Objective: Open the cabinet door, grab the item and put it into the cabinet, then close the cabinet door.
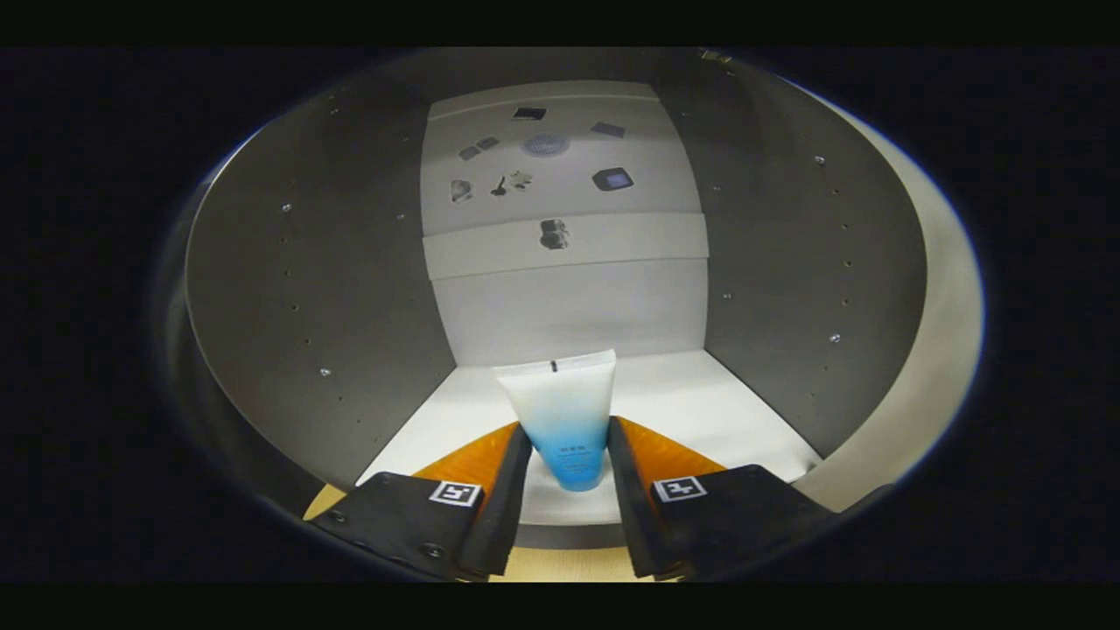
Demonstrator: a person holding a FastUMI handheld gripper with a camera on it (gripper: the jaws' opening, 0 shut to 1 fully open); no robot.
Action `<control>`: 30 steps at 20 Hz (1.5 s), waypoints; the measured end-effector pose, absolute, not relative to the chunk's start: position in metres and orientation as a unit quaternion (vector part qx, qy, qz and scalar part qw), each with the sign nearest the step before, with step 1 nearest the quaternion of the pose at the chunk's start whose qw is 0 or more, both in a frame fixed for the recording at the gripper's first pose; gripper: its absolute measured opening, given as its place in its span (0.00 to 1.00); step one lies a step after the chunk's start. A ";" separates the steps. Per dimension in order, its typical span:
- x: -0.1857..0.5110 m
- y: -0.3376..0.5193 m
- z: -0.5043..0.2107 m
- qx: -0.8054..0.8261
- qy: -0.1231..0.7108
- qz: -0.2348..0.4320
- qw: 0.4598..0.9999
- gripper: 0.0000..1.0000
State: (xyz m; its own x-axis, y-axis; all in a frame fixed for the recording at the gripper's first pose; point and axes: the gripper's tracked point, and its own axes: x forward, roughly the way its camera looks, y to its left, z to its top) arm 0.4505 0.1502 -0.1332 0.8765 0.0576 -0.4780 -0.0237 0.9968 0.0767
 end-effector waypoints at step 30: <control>0.276 0.153 -0.031 0.022 0.155 0.067 0.985 0.93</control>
State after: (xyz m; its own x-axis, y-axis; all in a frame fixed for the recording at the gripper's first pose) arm 0.2756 0.1534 -0.0308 0.9432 0.1389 -0.3017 -0.1255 0.9901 0.0636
